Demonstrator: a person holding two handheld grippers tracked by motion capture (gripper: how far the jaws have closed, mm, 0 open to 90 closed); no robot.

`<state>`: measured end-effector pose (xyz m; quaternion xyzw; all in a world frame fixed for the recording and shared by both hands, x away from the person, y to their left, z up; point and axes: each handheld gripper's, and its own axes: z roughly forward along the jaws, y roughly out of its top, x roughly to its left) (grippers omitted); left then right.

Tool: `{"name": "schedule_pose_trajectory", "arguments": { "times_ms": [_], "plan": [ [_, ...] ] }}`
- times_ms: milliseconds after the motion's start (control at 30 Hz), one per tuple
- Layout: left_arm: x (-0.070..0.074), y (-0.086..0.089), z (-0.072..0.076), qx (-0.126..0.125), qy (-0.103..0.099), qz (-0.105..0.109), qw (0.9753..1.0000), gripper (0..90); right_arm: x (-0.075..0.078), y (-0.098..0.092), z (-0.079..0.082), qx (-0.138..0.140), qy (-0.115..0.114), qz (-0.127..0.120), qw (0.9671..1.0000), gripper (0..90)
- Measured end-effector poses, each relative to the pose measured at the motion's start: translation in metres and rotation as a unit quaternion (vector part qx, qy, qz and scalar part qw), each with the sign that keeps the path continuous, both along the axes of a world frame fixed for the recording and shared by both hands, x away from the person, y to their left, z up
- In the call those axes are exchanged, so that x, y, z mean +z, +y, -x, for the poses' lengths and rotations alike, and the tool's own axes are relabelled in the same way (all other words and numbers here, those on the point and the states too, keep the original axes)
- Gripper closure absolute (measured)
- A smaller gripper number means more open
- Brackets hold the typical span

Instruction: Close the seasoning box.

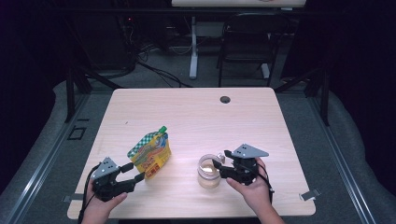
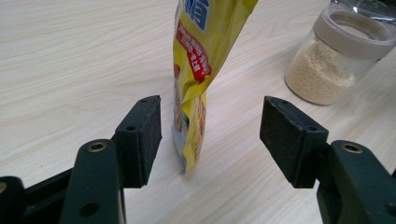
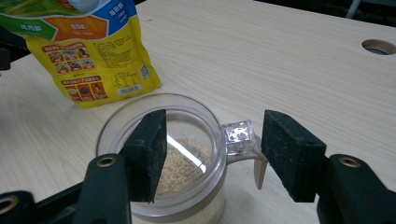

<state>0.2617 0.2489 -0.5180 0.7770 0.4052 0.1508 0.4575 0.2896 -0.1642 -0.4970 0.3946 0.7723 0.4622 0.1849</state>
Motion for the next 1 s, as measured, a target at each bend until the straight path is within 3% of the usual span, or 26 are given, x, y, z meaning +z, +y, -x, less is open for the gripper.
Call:
{"name": "schedule_pose_trajectory", "arguments": {
  "times_ms": [267,367,533,867,1000],
  "plan": [
    [0.001,0.010,0.005,0.001,0.004,0.011,0.9999,38.7,0.000,-0.014,0.007,-0.001,0.016,-0.017,0.9997,37.7],
    [0.002,0.014,0.007,0.003,0.002,0.011,0.9999,38.2,0.002,-0.021,0.010,-0.010,0.014,-0.030,0.9994,37.3],
    [0.003,0.022,0.009,0.008,-0.001,0.011,0.9999,38.2,0.006,-0.031,0.016,-0.020,0.009,-0.029,0.9993,36.5],
    [0.003,0.046,0.003,0.053,-0.005,0.013,0.9985,38.4,0.008,-0.059,0.018,-0.052,-0.014,-0.030,0.9981,33.1],
    [0.000,0.054,-0.002,0.070,-0.001,0.013,0.9975,38.4,0.006,-0.071,0.018,-0.068,-0.002,-0.026,0.9974,33.5]
  ]
}}
